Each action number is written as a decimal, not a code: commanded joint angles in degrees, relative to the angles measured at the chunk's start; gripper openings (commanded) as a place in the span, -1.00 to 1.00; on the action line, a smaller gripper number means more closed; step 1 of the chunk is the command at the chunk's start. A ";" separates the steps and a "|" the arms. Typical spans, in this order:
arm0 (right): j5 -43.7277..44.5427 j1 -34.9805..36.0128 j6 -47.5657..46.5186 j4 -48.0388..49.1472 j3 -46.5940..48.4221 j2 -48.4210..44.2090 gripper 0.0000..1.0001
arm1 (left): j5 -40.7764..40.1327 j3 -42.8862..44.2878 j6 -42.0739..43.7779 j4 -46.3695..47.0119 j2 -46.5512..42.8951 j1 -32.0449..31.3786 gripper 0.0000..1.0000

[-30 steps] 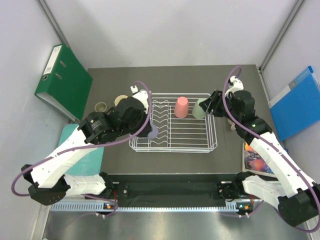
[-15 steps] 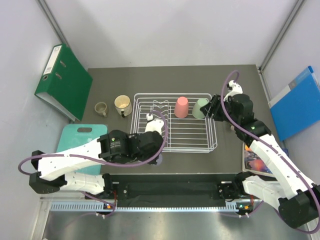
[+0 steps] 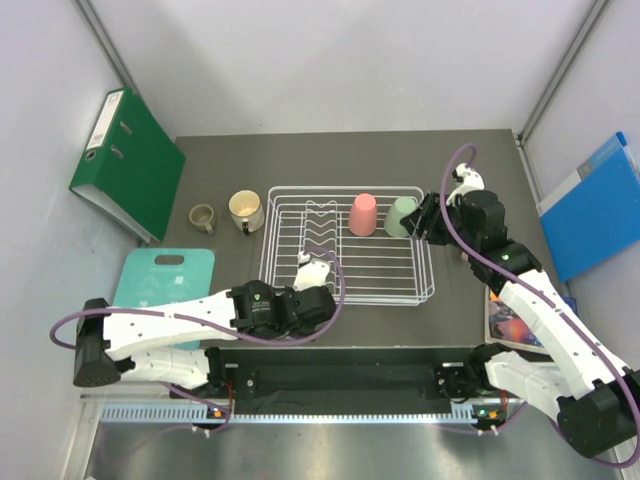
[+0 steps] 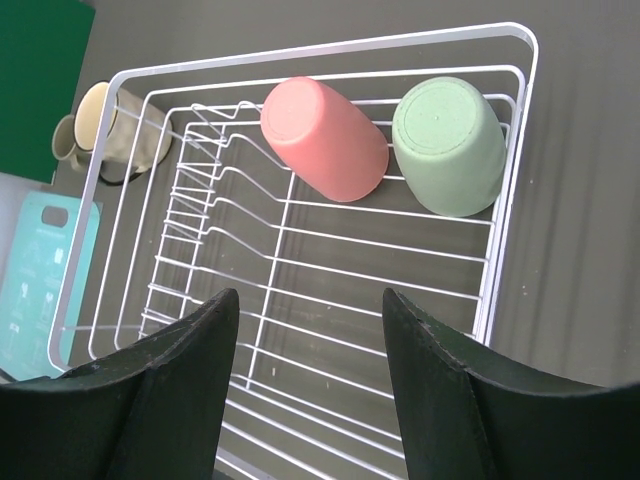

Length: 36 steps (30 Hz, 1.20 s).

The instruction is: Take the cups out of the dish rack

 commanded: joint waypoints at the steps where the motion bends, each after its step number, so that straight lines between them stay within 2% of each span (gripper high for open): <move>1: 0.01 0.41 -1.42 0.33 0.45 -1.65 0.18 | -0.07 -1.50 1.58 8.80 1.53 1.28 -1.00; 6: -0.34 0.50 -1.51 -0.02 0.45 -1.91 0.18 | 3.01 -2.65 3.25 11.45 3.81 3.56 -1.00; 11: -0.34 0.50 -1.59 0.07 0.01 -2.00 0.18 | 4.24 -0.81 3.96 10.31 7.41 4.00 -0.99; 13: -0.35 0.50 -1.68 0.24 -0.08 -2.09 0.18 | 4.42 0.42 4.22 9.96 8.29 4.00 -0.83; 14: -0.26 0.41 -1.68 0.24 0.01 -2.09 0.18 | 4.16 0.95 4.31 9.26 8.30 4.00 -0.63; 16: -0.34 0.50 -1.77 0.24 0.01 -2.00 0.18 | 3.20 2.70 4.57 8.46 8.30 4.00 -0.37; 17: -0.26 0.41 -1.86 0.33 -0.08 -2.09 0.18 | 2.75 3.41 4.75 7.33 8.12 4.00 -0.17; 21: -0.43 0.50 -2.03 0.51 0.18 -1.74 0.18 | 0.82 6.57 4.66 4.52 7.07 3.92 0.25; 25: -0.35 0.67 -2.65 0.51 0.88 -1.21 0.19 | -1.82 11.83 5.01 1.08 5.93 3.91 0.39; 33: 0.44 1.29 -3.35 0.42 2.73 0.98 0.19 | -7.44 26.34 8.79 -8.76 6.27 3.91 0.46; 36: 4.82 2.87 -3.88 -0.37 4.13 3.18 0.18 | -11.21 32.58 9.67 -10.18 5.84 3.83 0.46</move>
